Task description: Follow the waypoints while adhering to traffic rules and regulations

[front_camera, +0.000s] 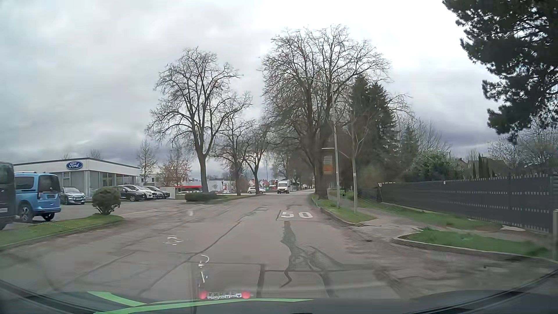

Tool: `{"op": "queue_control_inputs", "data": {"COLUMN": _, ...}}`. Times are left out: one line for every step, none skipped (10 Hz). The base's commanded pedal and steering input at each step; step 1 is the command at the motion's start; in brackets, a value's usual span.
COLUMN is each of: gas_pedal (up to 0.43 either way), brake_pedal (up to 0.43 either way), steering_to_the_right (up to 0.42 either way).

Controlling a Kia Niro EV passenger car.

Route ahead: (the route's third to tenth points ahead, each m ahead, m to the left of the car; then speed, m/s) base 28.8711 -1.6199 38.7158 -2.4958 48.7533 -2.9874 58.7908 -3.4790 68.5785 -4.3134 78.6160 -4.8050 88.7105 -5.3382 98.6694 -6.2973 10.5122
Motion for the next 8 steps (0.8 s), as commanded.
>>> {"op": "queue_control_inputs", "data": {"gas_pedal": 0.098, "brake_pedal": 0.000, "steering_to_the_right": 0.010}}
{"op": "queue_control_inputs", "data": {"gas_pedal": 0.098, "brake_pedal": 0.000, "steering_to_the_right": 0.009}}
{"op": "queue_control_inputs", "data": {"gas_pedal": 0.098, "brake_pedal": 0.000, "steering_to_the_right": 0.009}}
{"op": "queue_control_inputs", "data": {"gas_pedal": 0.098, "brake_pedal": 0.000, "steering_to_the_right": 0.009}}
{"op": "queue_control_inputs", "data": {"gas_pedal": 0.098, "brake_pedal": 0.000, "steering_to_the_right": 0.010}}
{"op": "queue_control_inputs", "data": {"gas_pedal": 0.098, "brake_pedal": 0.000, "steering_to_the_right": 0.010}}
{"op": "queue_control_inputs", "data": {"gas_pedal": 0.098, "brake_pedal": 0.000, "steering_to_the_right": 0.010}}
{"op": "queue_control_inputs", "data": {"gas_pedal": 0.098, "brake_pedal": 0.000, "steering_to_the_right": 0.010}}
